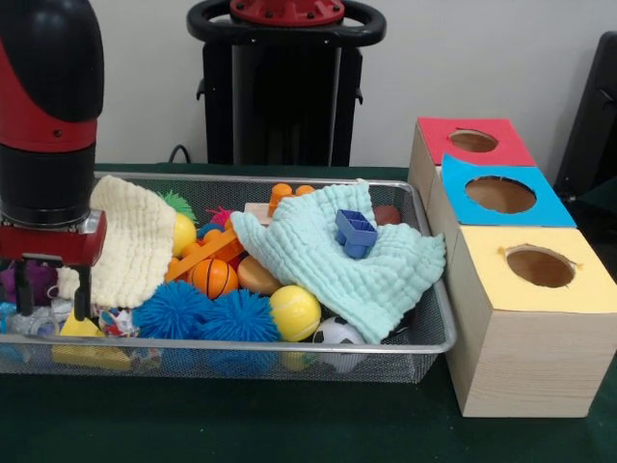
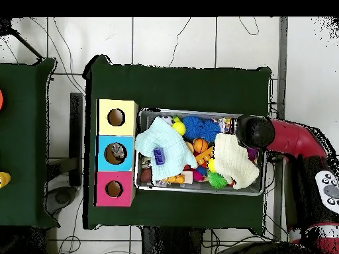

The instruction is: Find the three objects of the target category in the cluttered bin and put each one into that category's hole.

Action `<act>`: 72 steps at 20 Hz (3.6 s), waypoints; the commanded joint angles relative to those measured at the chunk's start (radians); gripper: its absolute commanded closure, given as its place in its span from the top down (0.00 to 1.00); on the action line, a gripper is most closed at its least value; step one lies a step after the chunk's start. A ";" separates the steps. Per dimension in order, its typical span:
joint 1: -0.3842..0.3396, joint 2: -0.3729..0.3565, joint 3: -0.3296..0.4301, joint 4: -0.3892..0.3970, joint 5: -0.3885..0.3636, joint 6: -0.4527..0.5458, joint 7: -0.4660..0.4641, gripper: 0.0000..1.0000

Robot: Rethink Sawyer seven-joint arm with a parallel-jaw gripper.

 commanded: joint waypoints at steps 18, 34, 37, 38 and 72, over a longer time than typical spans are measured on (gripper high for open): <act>-0.021 0.045 0.023 -0.035 0.010 0.043 -0.004 1.00; -0.044 0.122 0.032 -0.083 -0.006 0.035 -0.042 1.00; -0.047 0.128 0.030 -0.081 -0.010 0.026 -0.043 1.00; -0.048 0.128 0.030 -0.081 -0.012 0.024 -0.045 1.00; 0.003 -0.143 -0.039 0.106 0.026 0.124 -0.008 0.00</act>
